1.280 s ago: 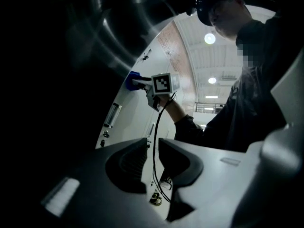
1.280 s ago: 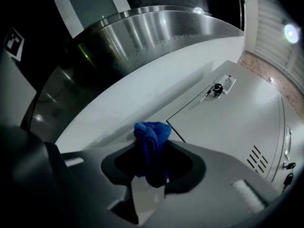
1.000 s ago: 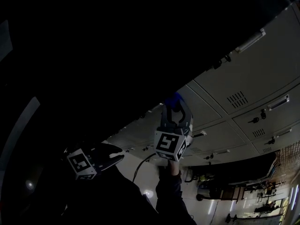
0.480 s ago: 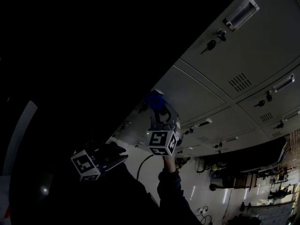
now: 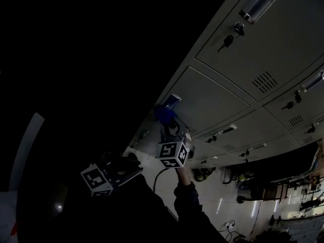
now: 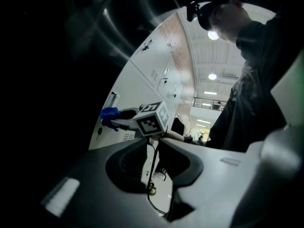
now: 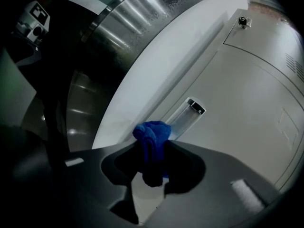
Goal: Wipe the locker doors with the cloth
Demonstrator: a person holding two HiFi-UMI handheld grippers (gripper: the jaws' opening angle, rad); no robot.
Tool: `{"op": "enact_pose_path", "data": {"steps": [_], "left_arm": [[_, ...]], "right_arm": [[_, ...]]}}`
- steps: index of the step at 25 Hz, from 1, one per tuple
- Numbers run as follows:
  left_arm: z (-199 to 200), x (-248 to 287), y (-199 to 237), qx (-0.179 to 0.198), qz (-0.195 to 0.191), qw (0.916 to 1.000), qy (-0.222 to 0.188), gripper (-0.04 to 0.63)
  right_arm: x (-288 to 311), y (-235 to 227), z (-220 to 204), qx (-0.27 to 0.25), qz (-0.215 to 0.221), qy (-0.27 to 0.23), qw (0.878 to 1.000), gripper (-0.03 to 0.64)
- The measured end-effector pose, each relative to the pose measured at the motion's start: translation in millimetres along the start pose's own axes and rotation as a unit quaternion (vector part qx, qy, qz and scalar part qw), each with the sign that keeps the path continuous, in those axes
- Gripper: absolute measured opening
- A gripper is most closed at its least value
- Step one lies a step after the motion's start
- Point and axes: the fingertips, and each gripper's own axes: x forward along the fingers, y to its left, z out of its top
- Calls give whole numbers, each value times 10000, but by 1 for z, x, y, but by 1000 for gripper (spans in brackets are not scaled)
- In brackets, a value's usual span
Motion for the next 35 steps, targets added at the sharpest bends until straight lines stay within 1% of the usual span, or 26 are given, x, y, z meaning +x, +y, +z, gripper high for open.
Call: {"op": "enact_pose_path", "data": {"steps": [6, 11, 16, 20, 25, 28, 31, 35], "left_arm": [[-2, 3, 1, -26, -37, 10000, 70, 58], [-6, 4, 2, -88, -51, 9999, 130, 58], [-9, 6, 5, -128, -75, 9998, 161, 58], [-10, 8, 1, -84, -129, 9997, 198, 58], [-8, 3, 4, -91, -45, 9999, 137, 58], [-9, -1, 6, -117, 9, 9998, 128, 58], [-11, -2, 8, -139, 26, 9998, 154, 58], [-14, 0, 4, -131, -25, 9997, 205, 58]], "right_arm": [[-10, 24, -8, 42, 212, -6, 9998, 127], [-27, 32, -10, 130, 157, -218, 9996, 127], [-24, 26, -15, 502, 173, -350, 9980, 126], [-14, 16, -15, 539, 22, -335, 9980, 126], [-22, 9, -4, 469, -274, -559, 9970, 126], [-29, 24, 0, 361, -114, -609, 9974, 126], [-23, 43, -11, 370, 149, -461, 9981, 126], [-5, 49, -32, 444, 201, -218, 9986, 126]]}}
